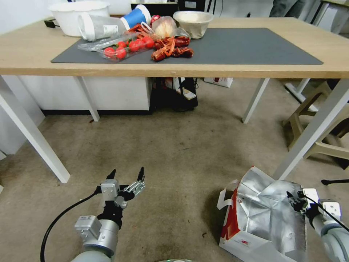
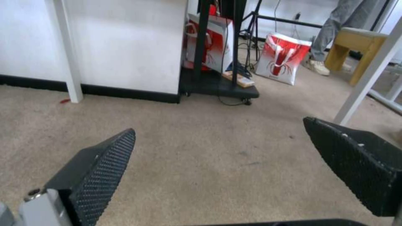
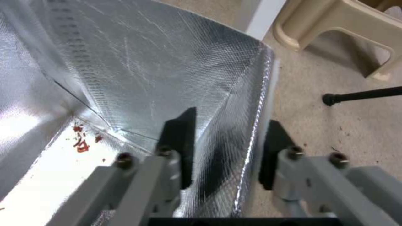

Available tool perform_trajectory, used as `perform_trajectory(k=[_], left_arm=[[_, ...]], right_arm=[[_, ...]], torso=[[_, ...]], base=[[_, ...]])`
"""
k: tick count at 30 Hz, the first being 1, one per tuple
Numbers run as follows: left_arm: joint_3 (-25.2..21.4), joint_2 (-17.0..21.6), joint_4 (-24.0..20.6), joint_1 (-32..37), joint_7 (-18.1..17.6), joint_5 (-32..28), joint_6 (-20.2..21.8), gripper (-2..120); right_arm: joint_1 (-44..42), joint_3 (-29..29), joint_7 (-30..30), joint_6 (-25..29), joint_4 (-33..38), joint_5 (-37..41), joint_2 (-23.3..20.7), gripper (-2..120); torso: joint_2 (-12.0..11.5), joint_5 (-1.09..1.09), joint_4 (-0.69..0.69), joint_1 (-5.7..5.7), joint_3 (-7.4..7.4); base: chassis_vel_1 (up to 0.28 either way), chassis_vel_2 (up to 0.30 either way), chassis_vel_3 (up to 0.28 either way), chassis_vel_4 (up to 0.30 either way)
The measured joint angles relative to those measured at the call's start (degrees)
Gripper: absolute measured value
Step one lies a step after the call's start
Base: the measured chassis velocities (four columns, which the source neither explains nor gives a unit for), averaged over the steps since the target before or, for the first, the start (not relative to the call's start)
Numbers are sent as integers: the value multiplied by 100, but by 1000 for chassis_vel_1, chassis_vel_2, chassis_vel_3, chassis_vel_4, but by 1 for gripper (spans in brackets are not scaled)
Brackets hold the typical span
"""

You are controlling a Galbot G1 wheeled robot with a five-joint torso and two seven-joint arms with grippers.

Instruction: Pick up the food delivery bag from the floor and place it on the table.

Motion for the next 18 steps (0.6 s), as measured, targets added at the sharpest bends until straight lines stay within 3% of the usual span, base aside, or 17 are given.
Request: perform_trajectory(k=[7,10,18], left_arm=[[-6,-33,2,17,-13,4,-21,100],[-4,-55,4,26,-17,15,-33,100],[-31,-81,-39,64,-28,17,-41,100]], right_arm=[[-4,-91,33,328,-87,86,-76,2],[-9,-94,-158,620,-102,131,-117,0],[-291,128,-1901,2123,160,447,-317,0]], torso=[[0,1,0,0,0],[0,0,0,0,0],[1,-1,0,0,0]], base=[[0,0,0,0],[0,0,0,0],[0,0,0,0]])
